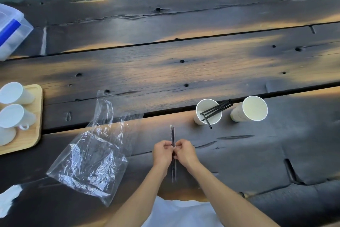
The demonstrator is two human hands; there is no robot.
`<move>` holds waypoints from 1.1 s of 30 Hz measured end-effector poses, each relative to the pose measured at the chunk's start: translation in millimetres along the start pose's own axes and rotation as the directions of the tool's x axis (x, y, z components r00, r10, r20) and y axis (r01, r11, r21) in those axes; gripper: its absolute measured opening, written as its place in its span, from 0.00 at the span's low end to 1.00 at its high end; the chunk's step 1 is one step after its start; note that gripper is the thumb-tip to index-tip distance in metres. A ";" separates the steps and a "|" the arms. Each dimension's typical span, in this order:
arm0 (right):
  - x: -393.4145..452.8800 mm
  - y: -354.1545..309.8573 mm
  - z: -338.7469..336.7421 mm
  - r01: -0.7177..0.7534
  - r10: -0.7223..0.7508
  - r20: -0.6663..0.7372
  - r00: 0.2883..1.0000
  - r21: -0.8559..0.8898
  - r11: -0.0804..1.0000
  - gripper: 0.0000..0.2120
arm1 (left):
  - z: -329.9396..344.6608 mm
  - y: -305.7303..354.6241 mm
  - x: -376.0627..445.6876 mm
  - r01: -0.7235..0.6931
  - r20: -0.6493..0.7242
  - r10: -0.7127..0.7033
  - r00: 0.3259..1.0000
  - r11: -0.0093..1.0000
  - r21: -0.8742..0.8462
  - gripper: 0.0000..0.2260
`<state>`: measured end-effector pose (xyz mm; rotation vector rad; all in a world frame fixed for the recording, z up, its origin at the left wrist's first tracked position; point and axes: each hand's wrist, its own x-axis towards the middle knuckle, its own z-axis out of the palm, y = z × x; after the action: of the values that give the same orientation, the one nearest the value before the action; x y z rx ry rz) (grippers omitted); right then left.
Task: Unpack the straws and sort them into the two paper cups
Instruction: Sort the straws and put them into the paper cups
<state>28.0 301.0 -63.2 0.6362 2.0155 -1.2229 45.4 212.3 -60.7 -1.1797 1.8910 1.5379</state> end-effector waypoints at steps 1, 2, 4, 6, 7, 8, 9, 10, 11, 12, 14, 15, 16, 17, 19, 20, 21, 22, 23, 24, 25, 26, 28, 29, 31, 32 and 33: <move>-0.4 -1.5 -0.4 -0.004 0.004 0.004 1.000 0.009 1.000 0.08 | -1.1 -1.7 1.7 0.006 0.001 -0.006 1.000 1.000 -0.006 0.11; -0.2 -2.1 -1.0 -0.015 0.014 0.014 1.000 0.022 1.000 0.09 | -1.3 -5.1 5.1 0.020 0.001 -0.020 1.000 1.000 -0.021 0.12; 0.1 -1.0 -1.7 -0.043 0.037 0.061 0.997 0.089 0.995 0.11 | -1.9 -10.0 8.9 0.063 0.002 -0.063 0.998 0.996 -0.067 0.12; -0.7 1.3 -3.8 -0.043 0.026 0.117 0.993 0.142 0.989 0.10 | -3.8 -10.2 5.1 0.098 0.045 -0.092 0.995 0.981 -0.168 0.09; -1.0 2.3 -5.5 -0.032 0.011 0.132 0.991 0.157 0.987 0.08 | -5.5 -9.2 1.7 0.116 0.087 -0.098 0.991 0.967 -0.228 0.07; -1.5 2.9 -6.7 -0.020 -0.004 0.136 0.991 0.176 0.984 0.07 | -7.3 -9.3 -0.7 0.139 0.129 -0.106 0.986 0.948 -0.286 0.06; -2.5 2.9 -8.0 -0.009 -0.017 0.134 0.991 0.191 0.981 0.08 | -10.4 -8.5 -4.2 0.168 0.165 -0.119 0.979 0.928 -0.331 0.07; -3.8 2.7 -8.8 -0.001 -0.027 0.130 0.991 0.209 0.978 0.09 | -13.7 -7.8 -8.7 0.194 0.199 -0.126 0.972 0.908 -0.373 0.08; -5.4 1.9 -9.8 0.017 -0.046 0.128 0.991 0.225 0.974 0.09 | -16.9 -6.8 -12.8 0.208 0.230 -0.122 0.966 0.893 -0.400 0.09; -7.0 1.2 -10.8 0.038 -0.073 0.135 0.988 0.243 0.969 0.09 | -19.9 -6.1 -16.2 0.208 0.260 -0.104 0.960 0.887 -0.413 0.10; -13.4 -1.0 -13.5 0.084 -0.131 0.163 0.978 0.268 0.960 0.09 | -25.7 -3.4 -23.9 0.185 0.322 -0.054 0.945 0.902 -0.390 0.11; -17.0 -1.5 -15.8 0.103 -0.156 0.177 0.972 0.275 0.956 0.08 | -28.4 -2.4 -27.5 0.169 0.350 -0.029 0.936 0.912 -0.374 0.12; -19.9 -2.0 -18.1 0.121 -0.177 0.187 0.966 0.279 0.953 0.08 | -30.2 -2.0 -30.3 0.151 0.369 -0.005 0.929 0.918 -0.368 0.12; -22.8 -3.1 -21.6 0.136 -0.197 0.200 0.960 0.282 0.950 0.08 | -32.1 -1.8 -32.2 0.137 0.375 0.010 0.927 0.922 -0.363 0.12; -30.1 -5.7 -28.3 0.150 -0.234 0.249 0.940 0.314 0.937 0.07 | -36.2 -2.2 -37.9 0.121 0.371 0.023 0.928 0.925 -0.360 0.13; -33.5 -6.3 -31.3 0.140 -0.249 0.279 0.927 0.357 0.924 0.07 | -37.3 -2.9 -41.4 0.118 0.381 0.032 0.924 0.924 -0.363 0.13; -37.5 -6.7 -34.2 0.112 -0.252 0.305 0.918 0.410 0.905 0.08 | -38.1 -3.1 -45.5 0.112 0.398 0.045 0.916 0.926 -0.361 0.13; -40.8 -6.5 -36.8 0.082 -0.252 0.324 0.912 0.456 0.886 0.09 | -38.2 -3.7 -48.9 0.104 0.419 0.058 0.906 0.930 -0.354 0.12; -45.3 -5.7 -40.2 0.066 -0.256 0.333 0.908 0.489 0.870 0.09 | -37.7 -4.8 -52.5 0.093 0.438 0.070 0.896 0.936 -0.340 0.12; -49.9 -4.5 -43.6 0.065 -0.268 0.332 0.905 0.513 0.856 0.09 | -36.7 -6.4 -55.9 0.078 0.456 0.084 0.886 0.942 -0.326 0.12; -54.7 -2.8 -47.9 0.075 -0.285 0.316 0.905 0.541 0.838 0.07 | -35.6 -8.0 -59.0 0.060 0.474 0.095 0.876 0.951 -0.302 0.13; -58.9 -0.2 -52.7 0.091 -0.307 0.286 0.908 0.580 0.809 0.06 | -34.8 -9.3 -61.9 0.037 0.492 0.100 0.865 0.964 -0.262 0.15; -66.5 5.2 -63.8 0.121 -0.343 0.204 0.917 0.677 0.725 0.04 | -33.5 -11.3 -66.3 -0.027 0.535 0.107 0.838 0.988 -0.154 0.16; -70.5 8.2 -70.8 0.121 -0.351 0.179 0.919 0.720 0.684 0.05 | -31.7 -11.4 -69.2 -0.065 0.557 0.111 0.823 0.993 -0.101 0.17; -76.5 16.6 -87.1 0.081 -0.349 0.194 0.917 0.767 0.637 0.08 | -23.4 -11.0 -75.7 -0.115 0.589 0.115 0.800 0.993 -0.038 0.17; -77.8 20.3 -93.6 0.046 -0.341 0.222 0.913 0.775 0.630 0.09 | -19.0 -10.3 -78.3 -0.130 0.599 0.118 0.792 0.991 -0.023 0.17; -78.5 23.4 -99.7 0.011 -0.331 0.256 0.908 0.777 0.629 0.09 | -15.4 -9.5 -79.9 -0.147 0.604 0.120 0.788 0.989 -0.005 0.17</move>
<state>65.1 396.2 15.6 0.5164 1.1794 -2.1751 99.5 224.8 -0.5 -0.4397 1.5714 1.6779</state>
